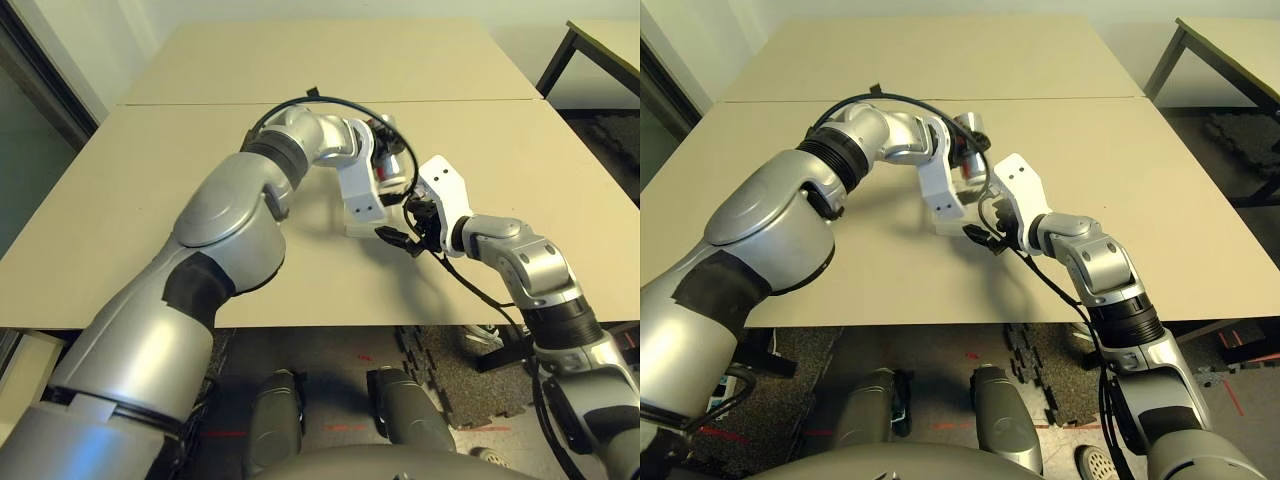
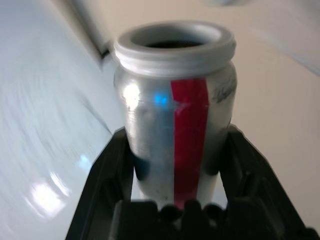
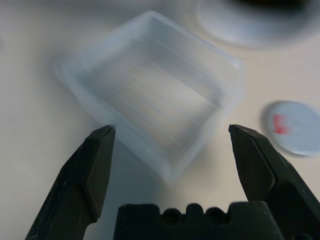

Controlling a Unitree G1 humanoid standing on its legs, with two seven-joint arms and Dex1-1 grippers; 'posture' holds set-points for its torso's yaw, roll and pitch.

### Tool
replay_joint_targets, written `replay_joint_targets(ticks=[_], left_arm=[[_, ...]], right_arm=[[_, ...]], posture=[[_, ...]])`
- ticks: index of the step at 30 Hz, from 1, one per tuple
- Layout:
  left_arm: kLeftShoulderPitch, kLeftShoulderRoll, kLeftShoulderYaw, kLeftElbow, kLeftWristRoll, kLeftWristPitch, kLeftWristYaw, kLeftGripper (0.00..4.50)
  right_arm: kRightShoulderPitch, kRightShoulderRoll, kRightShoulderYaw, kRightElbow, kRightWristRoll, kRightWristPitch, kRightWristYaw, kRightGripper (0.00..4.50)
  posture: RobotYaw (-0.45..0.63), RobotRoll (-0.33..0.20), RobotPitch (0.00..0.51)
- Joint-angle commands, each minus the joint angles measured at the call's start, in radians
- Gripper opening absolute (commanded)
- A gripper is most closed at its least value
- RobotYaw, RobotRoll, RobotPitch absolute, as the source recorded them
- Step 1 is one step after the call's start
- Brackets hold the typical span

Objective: Pour the medicine from the bottle into the box.

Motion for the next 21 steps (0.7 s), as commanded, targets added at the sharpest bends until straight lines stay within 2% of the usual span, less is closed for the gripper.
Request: replay_joint_targets(ticks=[1,5,7,11,15,21], left_arm=[[0.049,0.031,0.312,0.019,-0.325,0.197,-0.199,2.62],[0.127,0.042,0.552,0.005,-0.542,0.39,-0.28,2.62],[0.174,0.05,0.673,-0.001,-0.649,0.488,-0.255,2.62],[0.262,0.055,0.825,-0.019,-0.779,0.58,-0.187,2.62],[0.338,0.052,0.894,-0.029,-0.838,0.61,-0.13,2.62],[0.385,0.052,0.918,-0.035,-0.857,0.627,-0.09,2.62]], right_arm=[[0.012,-0.012,0.014,-0.008,-0.002,0.016,0.013,4.5],[0.011,-0.021,0.013,-0.017,-0.001,0.025,0.019,4.5],[0.01,-0.027,0.013,-0.023,0.001,0.032,0.022,4.5],[0.013,-0.041,0.012,-0.037,0.004,0.045,0.032,4.5],[0.017,-0.054,0.014,-0.048,0.006,0.056,0.042,4.5],[0.031,-0.066,0.017,-0.074,0.011,0.078,0.053,4.5]], posture=[[-0.22,0.0,0.074],[-0.21,0.0,0.075],[-0.21,0.0,0.078],[-0.21,0.0,0.084],[-0.21,0.0,0.089],[-0.21,0.0,0.094]])
